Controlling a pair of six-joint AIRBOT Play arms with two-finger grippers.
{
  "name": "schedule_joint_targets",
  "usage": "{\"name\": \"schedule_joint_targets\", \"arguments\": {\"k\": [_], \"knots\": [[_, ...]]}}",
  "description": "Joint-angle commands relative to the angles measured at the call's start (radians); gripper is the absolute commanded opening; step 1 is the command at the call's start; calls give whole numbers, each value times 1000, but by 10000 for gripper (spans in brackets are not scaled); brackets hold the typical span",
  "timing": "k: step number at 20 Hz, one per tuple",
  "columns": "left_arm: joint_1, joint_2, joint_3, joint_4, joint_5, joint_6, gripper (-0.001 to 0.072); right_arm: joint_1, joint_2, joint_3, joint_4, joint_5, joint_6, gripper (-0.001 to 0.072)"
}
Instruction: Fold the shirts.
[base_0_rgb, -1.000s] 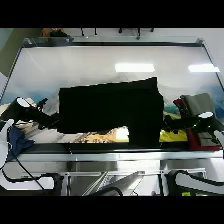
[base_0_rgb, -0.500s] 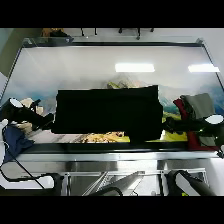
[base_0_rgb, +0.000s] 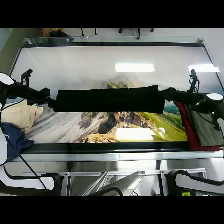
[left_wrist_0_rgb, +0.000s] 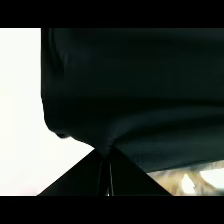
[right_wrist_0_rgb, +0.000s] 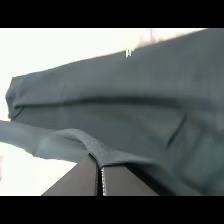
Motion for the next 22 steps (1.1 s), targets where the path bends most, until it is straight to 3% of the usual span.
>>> {"name": "schedule_joint_targets", "arguments": {"k": [1,8,12,13,14,15,16,17,19,21,22], "knots": [[-19,-98,151,-3,20,-8,12,40,-172,135,38,-106,-73,21],[-73,-349,309,5,-3,-10,11,66,-331,154,-7,-164,-132,20],[-72,-387,331,50,39,-18,13,64,-342,154,-29,-195,-142,21],[-66,-387,332,46,52,-20,14,64,-342,154,-30,-194,-159,28],[-61,-387,332,37,51,-22,16,64,-342,154,-23,-195,-159,87],[-61,-387,332,29,46,-26,141,64,-341,154,-3,-191,-159,269],[-61,-387,332,11,39,-26,580,63,-341,154,26,-185,-159,387],[-61,-387,332,-13,29,-31,683,63,-341,154,54,-185,-158,421],[-61,-387,354,-32,-10,-31,688,61,-341,154,92,-189,-159,424],[-61,-387,425,-31,-93,-33,688,43,-338,154,88,-175,-158,543],[-61,-387,472,-31,-140,-35,688,29,-327,154,65,-170,-158,544]]}}
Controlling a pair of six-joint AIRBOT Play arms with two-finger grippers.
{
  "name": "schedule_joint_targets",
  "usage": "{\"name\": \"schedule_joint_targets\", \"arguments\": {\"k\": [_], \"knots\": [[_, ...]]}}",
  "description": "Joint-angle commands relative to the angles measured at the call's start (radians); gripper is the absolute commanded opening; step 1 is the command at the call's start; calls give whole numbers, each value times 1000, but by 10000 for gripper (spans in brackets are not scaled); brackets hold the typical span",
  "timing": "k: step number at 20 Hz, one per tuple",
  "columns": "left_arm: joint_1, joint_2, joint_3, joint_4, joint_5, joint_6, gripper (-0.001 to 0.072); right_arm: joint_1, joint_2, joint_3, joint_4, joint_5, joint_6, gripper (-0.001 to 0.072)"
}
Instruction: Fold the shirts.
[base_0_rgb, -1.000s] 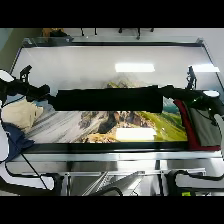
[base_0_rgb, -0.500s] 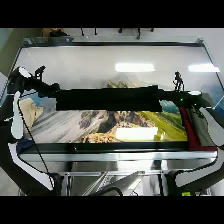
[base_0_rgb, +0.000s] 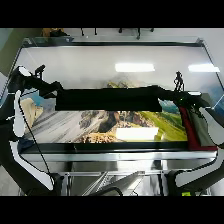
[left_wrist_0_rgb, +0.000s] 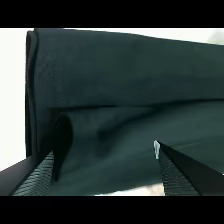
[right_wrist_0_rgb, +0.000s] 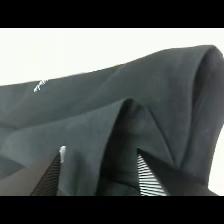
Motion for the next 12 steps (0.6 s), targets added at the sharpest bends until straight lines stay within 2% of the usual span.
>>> {"name": "schedule_joint_targets", "arguments": {"k": [1,2,3,5,6,10,11,12], "knots": [[0,-1,138,-16,-156,-5,688,-37,30,3,-43,11,3,557],[0,-1,196,-16,-200,-10,687,-55,48,12,-103,4,41,585],[0,3,242,-17,-228,-25,688,-79,64,33,-179,1,108,665],[-7,53,241,-25,-205,-39,687,-127,63,92,-312,27,251,664],[-16,93,195,-24,-161,-39,687,-145,50,122,-338,75,286,665],[-70,196,39,-25,-40,-43,683,-145,-62,224,-339,271,291,665],[-89,201,26,-25,-39,-47,466,-136,-91,241,-336,299,292,664],[-106,201,25,-24,-39,-47,140,-128,-121,255,-332,320,291,664]]}}
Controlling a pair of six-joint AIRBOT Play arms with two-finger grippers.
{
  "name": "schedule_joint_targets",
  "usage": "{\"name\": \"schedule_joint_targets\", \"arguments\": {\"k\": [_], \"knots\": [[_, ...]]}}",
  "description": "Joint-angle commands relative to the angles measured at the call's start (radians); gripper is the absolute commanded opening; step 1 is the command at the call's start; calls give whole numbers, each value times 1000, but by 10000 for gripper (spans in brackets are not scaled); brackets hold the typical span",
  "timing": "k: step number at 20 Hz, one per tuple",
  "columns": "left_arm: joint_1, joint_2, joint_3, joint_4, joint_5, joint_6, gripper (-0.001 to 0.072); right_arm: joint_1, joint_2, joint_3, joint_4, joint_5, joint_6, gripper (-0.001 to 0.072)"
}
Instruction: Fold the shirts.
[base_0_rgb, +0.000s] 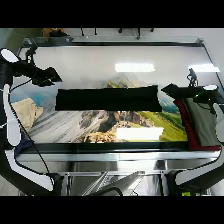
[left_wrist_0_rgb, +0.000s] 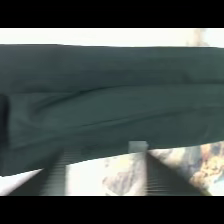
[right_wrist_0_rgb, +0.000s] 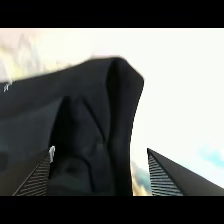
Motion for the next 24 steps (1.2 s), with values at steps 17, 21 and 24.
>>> {"name": "schedule_joint_targets", "arguments": {"k": [17,21,24], "knots": [[-413,-8,-42,-2,261,-6,12,110,-213,100,93,185,-31,113],[-499,-104,-42,-1,283,-6,12,109,-195,182,95,234,-34,20],[-570,-180,-42,0,380,-5,12,108,-142,294,95,312,51,20]]}}
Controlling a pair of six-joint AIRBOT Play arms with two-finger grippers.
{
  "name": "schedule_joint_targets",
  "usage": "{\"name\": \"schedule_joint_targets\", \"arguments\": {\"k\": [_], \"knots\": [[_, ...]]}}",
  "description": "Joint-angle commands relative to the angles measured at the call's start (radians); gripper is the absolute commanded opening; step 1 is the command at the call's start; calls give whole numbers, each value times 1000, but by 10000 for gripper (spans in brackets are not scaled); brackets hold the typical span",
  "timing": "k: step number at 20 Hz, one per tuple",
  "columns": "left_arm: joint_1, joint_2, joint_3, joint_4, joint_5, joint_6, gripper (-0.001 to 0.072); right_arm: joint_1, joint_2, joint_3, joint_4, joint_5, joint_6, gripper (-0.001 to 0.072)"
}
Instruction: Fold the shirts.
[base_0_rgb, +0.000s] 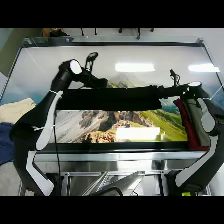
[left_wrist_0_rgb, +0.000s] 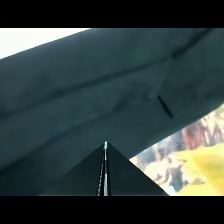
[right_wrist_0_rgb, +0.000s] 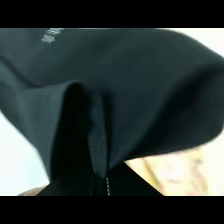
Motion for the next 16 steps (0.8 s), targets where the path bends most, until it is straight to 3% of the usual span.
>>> {"name": "schedule_joint_targets", "arguments": {"k": [1,7,11,14,16], "knots": [[-85,-92,0,1,109,1,12,0,60,132,6,108,100,20],[-214,-234,48,-3,245,-59,12,3,193,373,7,272,296,21],[-278,-354,222,-100,242,-66,12,4,266,412,7,277,321,21],[-250,-303,176,-226,254,-69,12,5,267,411,-5,285,359,21],[-184,-220,135,-264,176,-53,12,19,248,411,-11,280,362,21]]}}
